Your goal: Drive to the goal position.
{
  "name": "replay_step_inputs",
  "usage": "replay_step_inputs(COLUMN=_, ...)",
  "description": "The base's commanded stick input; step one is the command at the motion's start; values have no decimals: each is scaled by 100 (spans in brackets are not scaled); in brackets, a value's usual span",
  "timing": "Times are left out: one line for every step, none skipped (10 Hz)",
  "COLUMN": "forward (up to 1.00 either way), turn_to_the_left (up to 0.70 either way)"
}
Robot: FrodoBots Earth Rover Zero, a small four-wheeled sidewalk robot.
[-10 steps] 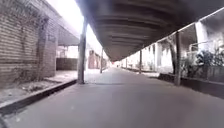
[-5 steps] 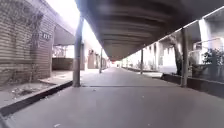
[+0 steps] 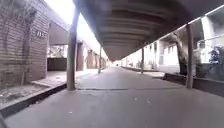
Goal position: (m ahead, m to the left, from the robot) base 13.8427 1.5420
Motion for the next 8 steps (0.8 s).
replay_step_inputs(forward=70, turn_to_the_left=0)
replay_step_inputs(forward=70, turn_to_the_left=0)
replay_step_inputs(forward=70, turn_to_the_left=0)
replay_step_inputs(forward=70, turn_to_the_left=0)
replay_step_inputs(forward=70, turn_to_the_left=0)
replay_step_inputs(forward=70, turn_to_the_left=0)
replay_step_inputs(forward=70, turn_to_the_left=0)
replay_step_inputs(forward=70, turn_to_the_left=0)
